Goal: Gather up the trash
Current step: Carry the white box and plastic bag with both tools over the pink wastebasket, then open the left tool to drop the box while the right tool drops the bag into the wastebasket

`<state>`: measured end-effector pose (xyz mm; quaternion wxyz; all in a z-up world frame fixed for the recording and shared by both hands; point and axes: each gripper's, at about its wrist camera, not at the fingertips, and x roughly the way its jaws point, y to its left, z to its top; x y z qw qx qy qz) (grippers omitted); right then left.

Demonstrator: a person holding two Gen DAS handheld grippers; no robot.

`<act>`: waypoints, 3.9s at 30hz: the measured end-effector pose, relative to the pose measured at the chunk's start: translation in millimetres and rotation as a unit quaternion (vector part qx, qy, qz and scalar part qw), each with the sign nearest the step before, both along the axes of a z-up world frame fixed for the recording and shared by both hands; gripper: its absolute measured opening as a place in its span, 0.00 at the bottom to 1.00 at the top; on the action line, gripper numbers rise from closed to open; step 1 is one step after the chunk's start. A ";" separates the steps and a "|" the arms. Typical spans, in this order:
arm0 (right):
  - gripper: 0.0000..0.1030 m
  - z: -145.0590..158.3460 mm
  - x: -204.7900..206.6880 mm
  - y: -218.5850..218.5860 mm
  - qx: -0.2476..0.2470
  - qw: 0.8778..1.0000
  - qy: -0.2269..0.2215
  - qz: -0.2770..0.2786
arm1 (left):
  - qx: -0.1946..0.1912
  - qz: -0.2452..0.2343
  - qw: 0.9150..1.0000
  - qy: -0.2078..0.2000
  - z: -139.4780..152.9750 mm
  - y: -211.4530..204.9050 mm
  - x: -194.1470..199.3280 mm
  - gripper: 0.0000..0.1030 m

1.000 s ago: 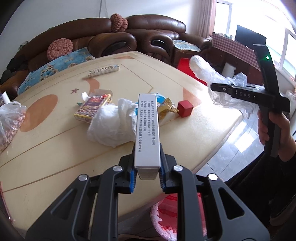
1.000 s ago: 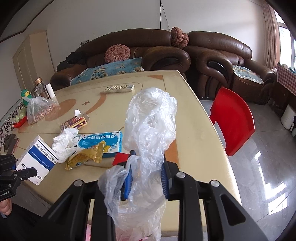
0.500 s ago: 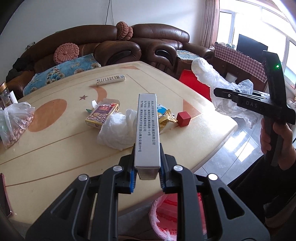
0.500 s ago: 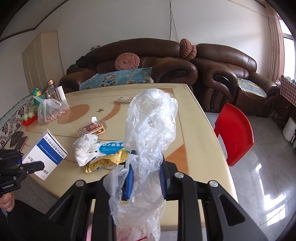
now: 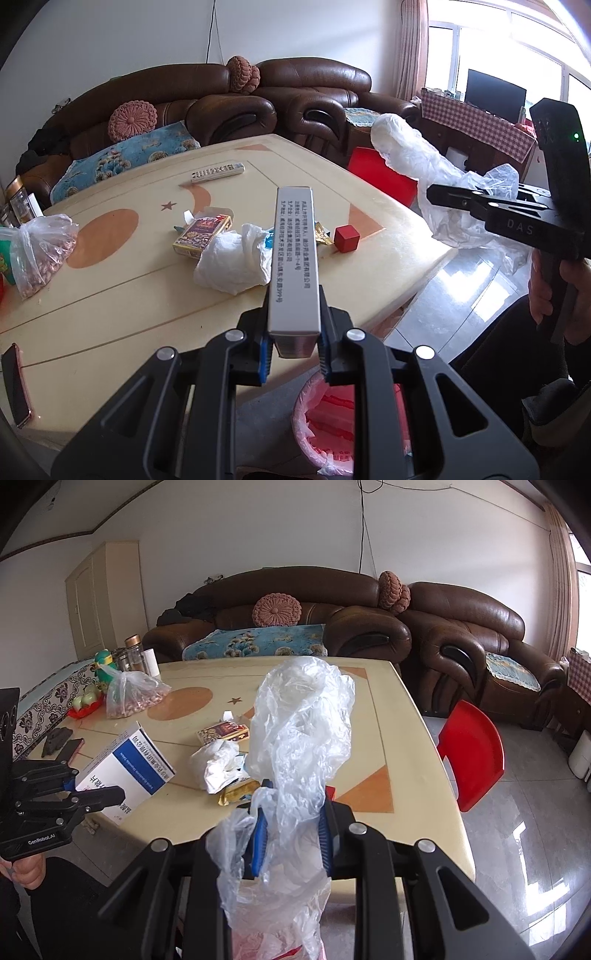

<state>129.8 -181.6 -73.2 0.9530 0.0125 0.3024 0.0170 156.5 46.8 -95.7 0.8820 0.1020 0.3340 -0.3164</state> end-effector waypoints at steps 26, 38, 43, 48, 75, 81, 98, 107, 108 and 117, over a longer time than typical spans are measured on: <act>0.22 -19.2 -81.9 28.4 -0.013 0.999 0.042 0.030 | 0.005 -0.024 1.000 0.010 -12.5 -0.3 -71.2 0.20; 0.22 -50.7 -96.8 37.6 -0.004 0.996 0.083 0.038 | 0.013 -0.039 0.997 0.060 -55.3 -11.4 -97.3 0.20; 0.22 -68.5 -93.2 37.9 -0.001 0.994 0.106 0.037 | 0.017 -0.034 0.996 0.084 -71.0 -12.2 -94.2 0.20; 0.22 -90.0 -88.5 38.8 0.003 0.990 0.133 0.039 | 0.026 -0.032 0.993 0.106 -88.7 -16.9 -91.5 0.20; 0.22 -247.7 -38.8 32.7 0.029 0.941 0.331 0.059 | 0.117 -0.036 0.957 0.265 -230.4 -64.3 -46.3 0.20; 0.22 -292.3 -26.8 33.6 0.035 0.921 0.382 0.062 | 0.127 -0.020 0.944 0.303 -256.5 -70.6 -31.8 0.20; 0.36 -350.4 -14.1 37.6 0.045 0.893 0.442 0.072 | 0.153 0.013 0.926 0.346 -299.3 -80.7 -8.2 0.45; 0.57 -343.1 -11.2 29.6 0.055 0.903 0.422 0.061 | 0.149 0.027 0.927 0.342 -294.8 -76.1 -4.0 0.53; 0.57 -343.1 -10.8 29.1 0.057 0.903 0.422 0.059 | 0.147 0.029 0.927 0.342 -294.2 -75.5 -3.3 0.53; 0.57 -338.9 -8.4 25.5 0.066 0.906 0.416 0.051 | 0.139 0.035 0.930 0.340 -287.2 -72.6 -3.5 0.54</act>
